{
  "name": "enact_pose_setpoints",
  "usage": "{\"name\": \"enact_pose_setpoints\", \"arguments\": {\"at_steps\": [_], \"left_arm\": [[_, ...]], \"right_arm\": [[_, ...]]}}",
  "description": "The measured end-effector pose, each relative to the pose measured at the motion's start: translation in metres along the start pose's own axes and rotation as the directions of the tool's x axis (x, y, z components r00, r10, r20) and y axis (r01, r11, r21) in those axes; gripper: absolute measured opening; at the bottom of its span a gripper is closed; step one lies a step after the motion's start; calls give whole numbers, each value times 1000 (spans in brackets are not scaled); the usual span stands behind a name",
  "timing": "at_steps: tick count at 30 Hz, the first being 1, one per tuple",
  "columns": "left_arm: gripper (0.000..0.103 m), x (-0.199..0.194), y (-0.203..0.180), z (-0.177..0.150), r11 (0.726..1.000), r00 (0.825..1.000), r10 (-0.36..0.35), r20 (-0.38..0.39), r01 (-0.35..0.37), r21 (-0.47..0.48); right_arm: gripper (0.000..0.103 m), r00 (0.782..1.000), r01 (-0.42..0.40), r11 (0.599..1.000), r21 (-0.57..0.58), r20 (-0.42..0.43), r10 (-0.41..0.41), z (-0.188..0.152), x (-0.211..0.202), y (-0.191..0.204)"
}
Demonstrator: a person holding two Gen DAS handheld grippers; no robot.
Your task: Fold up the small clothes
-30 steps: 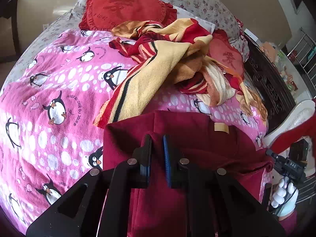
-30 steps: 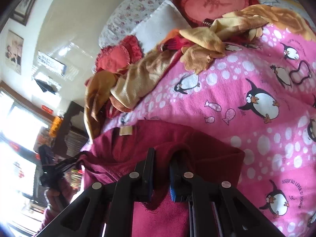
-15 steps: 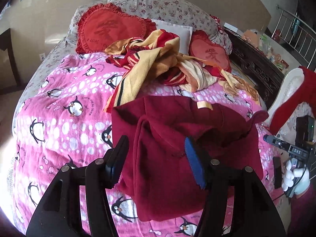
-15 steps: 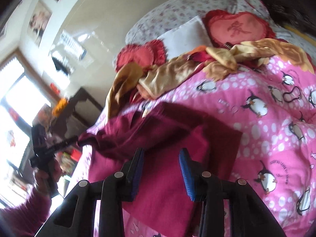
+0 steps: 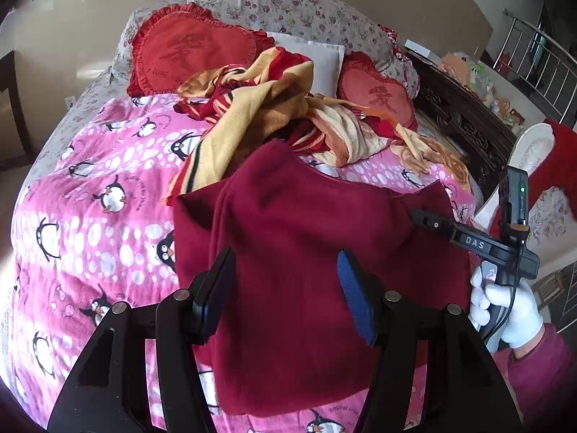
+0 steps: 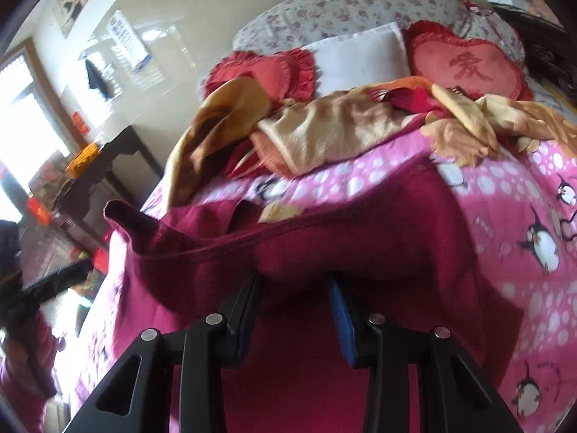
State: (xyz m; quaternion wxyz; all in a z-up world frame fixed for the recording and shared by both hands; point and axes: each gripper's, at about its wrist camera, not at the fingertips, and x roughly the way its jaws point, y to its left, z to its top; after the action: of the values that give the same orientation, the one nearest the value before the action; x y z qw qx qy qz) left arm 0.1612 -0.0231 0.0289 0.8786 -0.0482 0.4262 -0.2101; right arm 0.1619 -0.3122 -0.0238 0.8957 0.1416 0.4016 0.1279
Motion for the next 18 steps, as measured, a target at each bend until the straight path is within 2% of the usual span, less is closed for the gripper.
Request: {"name": "enact_pose_setpoints", "arguments": {"at_steps": [2,5,7,9,11,13,14,15,16,18], "left_arm": [[59,19,-4,7,1000,1000,7,-15,-7,-6],[59,46,-5,19,999,999,46,-25,-46,-15],[59,62,-1,25,997,997,72,-39,-74,-31],[59,77,6,29,993,993,103,-53,-105,-47],[59,89,13,31,989,989,131,-65,-135,-67],[59,98,16,31,986,988,145,-60,-149,-68],[59,100,15,30,986,987,156,-49,-158,-58],[59,103,14,29,985,985,169,-42,-170,-39],[59,105,12,28,983,982,184,-34,-185,-18],[59,104,10,27,981,981,193,-25,-193,0]], "right_arm": [[37,999,51,998,26,-5,-51,10,16,-8],[36,999,41,997,64,1,-41,19,26,-18],[36,999,34,997,70,16,-35,22,18,-18],[37,996,41,996,75,74,-47,21,-1,-20],[37,987,90,993,82,123,-99,18,-20,-31],[37,981,163,982,98,94,-172,17,-19,-46],[32,977,203,972,115,49,-209,16,-11,-58],[26,978,204,970,135,13,-207,15,-3,-68],[26,982,189,969,159,-9,-190,13,5,-79],[26,982,184,970,156,7,-188,15,6,-82]]}}
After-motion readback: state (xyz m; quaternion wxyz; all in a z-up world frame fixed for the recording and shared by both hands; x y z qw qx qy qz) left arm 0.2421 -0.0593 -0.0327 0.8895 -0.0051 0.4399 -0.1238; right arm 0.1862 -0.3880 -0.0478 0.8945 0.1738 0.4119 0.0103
